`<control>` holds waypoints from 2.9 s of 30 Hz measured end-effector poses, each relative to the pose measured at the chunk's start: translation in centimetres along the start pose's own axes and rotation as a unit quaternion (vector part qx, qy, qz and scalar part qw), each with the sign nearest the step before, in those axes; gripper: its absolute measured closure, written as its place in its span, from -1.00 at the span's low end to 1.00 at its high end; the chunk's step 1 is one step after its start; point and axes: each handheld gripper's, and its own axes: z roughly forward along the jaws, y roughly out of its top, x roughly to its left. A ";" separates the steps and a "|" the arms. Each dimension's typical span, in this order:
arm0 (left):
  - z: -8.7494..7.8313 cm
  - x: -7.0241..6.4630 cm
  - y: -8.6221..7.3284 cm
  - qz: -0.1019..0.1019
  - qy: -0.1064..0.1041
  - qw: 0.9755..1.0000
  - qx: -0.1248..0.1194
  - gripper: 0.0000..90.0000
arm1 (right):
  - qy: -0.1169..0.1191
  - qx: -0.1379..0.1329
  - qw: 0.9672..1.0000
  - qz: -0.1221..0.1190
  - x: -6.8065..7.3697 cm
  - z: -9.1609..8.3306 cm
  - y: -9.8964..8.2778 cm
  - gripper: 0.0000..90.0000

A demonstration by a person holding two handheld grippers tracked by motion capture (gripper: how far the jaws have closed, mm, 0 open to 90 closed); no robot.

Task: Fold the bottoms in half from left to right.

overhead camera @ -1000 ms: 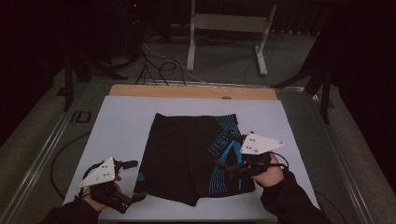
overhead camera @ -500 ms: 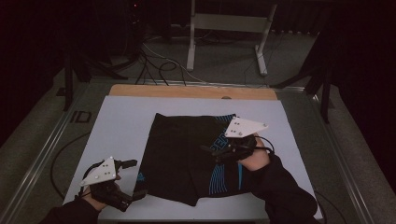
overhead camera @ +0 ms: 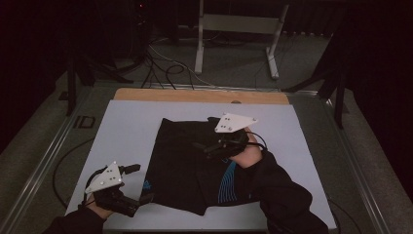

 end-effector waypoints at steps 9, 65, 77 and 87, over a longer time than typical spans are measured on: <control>0.4 -0.1 -0.1 -0.007 0.028 0.999 0.016 -1.00 | -0.002 -0.002 1.000 -0.009 -0.2 3.2 1.2 -0.77; 3.7 2.3 -4.2 -0.106 0.056 0.969 0.216 -0.91 | 0.007 0.063 0.991 0.114 -2.0 19.4 -1.8 -0.75; 4.2 2.0 -4.7 -0.070 0.061 0.966 0.243 -0.40 | 0.006 0.084 0.989 0.123 -2.3 20.4 -2.6 -0.75; 4.6 1.4 -4.5 -0.050 0.083 0.964 0.249 0.04 | 0.004 0.087 0.988 0.129 -2.3 20.8 -3.2 -0.75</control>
